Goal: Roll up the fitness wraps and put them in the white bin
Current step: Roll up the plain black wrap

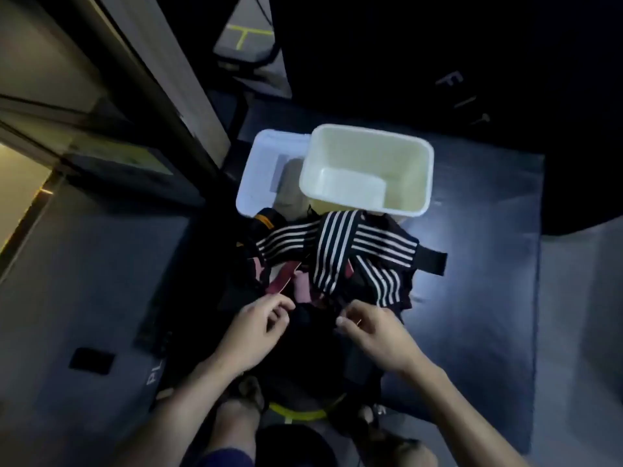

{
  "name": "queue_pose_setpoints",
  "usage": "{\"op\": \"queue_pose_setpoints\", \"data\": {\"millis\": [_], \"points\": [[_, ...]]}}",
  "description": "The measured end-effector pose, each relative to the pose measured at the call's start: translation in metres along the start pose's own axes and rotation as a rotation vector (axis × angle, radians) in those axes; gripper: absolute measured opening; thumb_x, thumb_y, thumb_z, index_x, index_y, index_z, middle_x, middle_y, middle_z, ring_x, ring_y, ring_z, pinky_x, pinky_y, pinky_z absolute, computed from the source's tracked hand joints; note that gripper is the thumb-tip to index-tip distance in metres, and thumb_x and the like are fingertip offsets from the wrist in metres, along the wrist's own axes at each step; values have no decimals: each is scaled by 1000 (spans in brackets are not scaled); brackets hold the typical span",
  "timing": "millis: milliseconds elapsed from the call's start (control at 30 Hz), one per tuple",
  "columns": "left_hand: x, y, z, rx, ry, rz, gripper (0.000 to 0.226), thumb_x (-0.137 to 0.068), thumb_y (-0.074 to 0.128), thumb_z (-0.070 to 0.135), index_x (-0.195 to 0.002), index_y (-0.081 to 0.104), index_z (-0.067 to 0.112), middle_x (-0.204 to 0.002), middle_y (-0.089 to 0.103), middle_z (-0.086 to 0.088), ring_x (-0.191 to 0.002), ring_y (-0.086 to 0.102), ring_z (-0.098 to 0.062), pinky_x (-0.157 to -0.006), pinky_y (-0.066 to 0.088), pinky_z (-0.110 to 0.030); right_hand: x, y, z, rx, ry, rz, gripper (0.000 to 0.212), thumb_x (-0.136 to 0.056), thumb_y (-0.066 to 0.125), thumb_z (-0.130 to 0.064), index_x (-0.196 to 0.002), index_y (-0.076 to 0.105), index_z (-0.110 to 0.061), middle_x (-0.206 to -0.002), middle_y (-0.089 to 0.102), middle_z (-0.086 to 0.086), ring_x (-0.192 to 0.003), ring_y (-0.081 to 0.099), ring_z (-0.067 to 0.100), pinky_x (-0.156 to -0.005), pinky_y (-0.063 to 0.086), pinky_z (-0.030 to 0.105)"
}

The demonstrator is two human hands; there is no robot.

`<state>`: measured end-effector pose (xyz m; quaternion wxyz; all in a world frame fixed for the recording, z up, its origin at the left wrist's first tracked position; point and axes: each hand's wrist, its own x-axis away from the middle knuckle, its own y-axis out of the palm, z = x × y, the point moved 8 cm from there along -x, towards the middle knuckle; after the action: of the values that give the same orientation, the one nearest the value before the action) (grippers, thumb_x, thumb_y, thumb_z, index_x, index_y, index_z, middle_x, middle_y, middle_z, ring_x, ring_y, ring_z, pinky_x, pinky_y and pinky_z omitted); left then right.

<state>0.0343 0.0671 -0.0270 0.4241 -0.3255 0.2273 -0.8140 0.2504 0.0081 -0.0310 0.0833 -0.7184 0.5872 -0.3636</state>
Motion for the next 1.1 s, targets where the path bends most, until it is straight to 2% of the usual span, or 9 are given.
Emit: {"op": "queue_pose_setpoints", "data": {"millis": [67, 133, 200, 300, 467, 667, 800, 967, 1100], "points": [[-12, 31, -18, -113, 114, -48, 27, -95, 66, 26, -121, 63, 34, -117, 59, 23, -111, 53, 4, -98, 46, -24, -18, 34, 12, 105, -98, -8, 22, -97, 57, -47, -107, 65, -29, -97, 67, -13, -88, 62, 4, -74, 48, 29], [-24, 59, -39, -212, 223, -94, 34, -95, 63, 38, -129, 60, 35, -127, 52, 26, -123, 46, 2, -105, 41, -26, -28, 73, 26, 235, -208, -18, 34, -97, 54, -49, -123, 62, -28, -111, 60, -13, -101, 58, 11, -81, 50, 30], [-35, 78, -60, -282, 334, -82, 32, -96, 63, 39, -127, 62, 32, -127, 54, 23, -123, 49, -2, -103, 44, -29, -34, 99, 36, 350, -316, 69, 41, -97, 56, -48, -131, 61, -26, -120, 58, -11, -103, 53, 16, -84, 50, 33], [-48, 97, -84, -337, 462, -1, 26, -96, 67, 30, -121, 69, 24, -120, 61, 14, -113, 57, -12, -95, 49, -33, -44, 118, 58, 420, -356, 228, 49, -95, 61, -54, -135, 63, -26, -131, 59, -8, -101, 52, 19, -84, 45, 36], [-48, 112, -101, -369, 596, 184, 24, -95, 65, 29, -115, 75, 19, -118, 65, 6, -106, 58, -19, -90, 46, -35, -40, 141, 76, 529, -489, 370, 53, -93, 61, -59, -133, 68, -25, -134, 63, -6, -102, 51, 20, -90, 40, 38], [-45, 120, -110, -370, 656, 224, 29, -99, 56, 39, -120, 70, 25, -122, 55, 17, -112, 49, -10, -94, 39, -28, -39, 155, 79, 630, -591, 445, 58, -87, 59, -72, -126, 72, -32, -131, 66, -3, -105, 58, 18, -86, 41, 45], [-41, 121, -113, -376, 712, 282, 30, -99, 52, 45, -122, 66, 31, -120, 52, 21, -114, 48, -7, -99, 35, -23, -30, 157, 77, 685, -610, 413, 66, -86, 55, -80, -134, 66, -36, -137, 61, -5, -110, 59, 20, -90, 39, 48], [-41, 123, -112, -422, 736, 295, 31, -99, 47, 50, -121, 62, 35, -117, 48, 25, -114, 44, -5, -103, 33, -23, -16, 161, 78, 716, -633, 392, 55, -91, 52, -76, -137, 59, -45, -144, 52, -16, -124, 49, 13, -104, 32, 42], [-34, 120, -105, -454, 744, 320, 35, -97, 45, 49, -118, 66, 30, -114, 52, 19, -112, 47, -9, -103, 32, -25, -12, 162, 74, 737, -623, 398, 53, -93, 50, -74, -136, 59, -45, -144, 53, -17, -125, 48, 12, -102, 36, 40]]}}
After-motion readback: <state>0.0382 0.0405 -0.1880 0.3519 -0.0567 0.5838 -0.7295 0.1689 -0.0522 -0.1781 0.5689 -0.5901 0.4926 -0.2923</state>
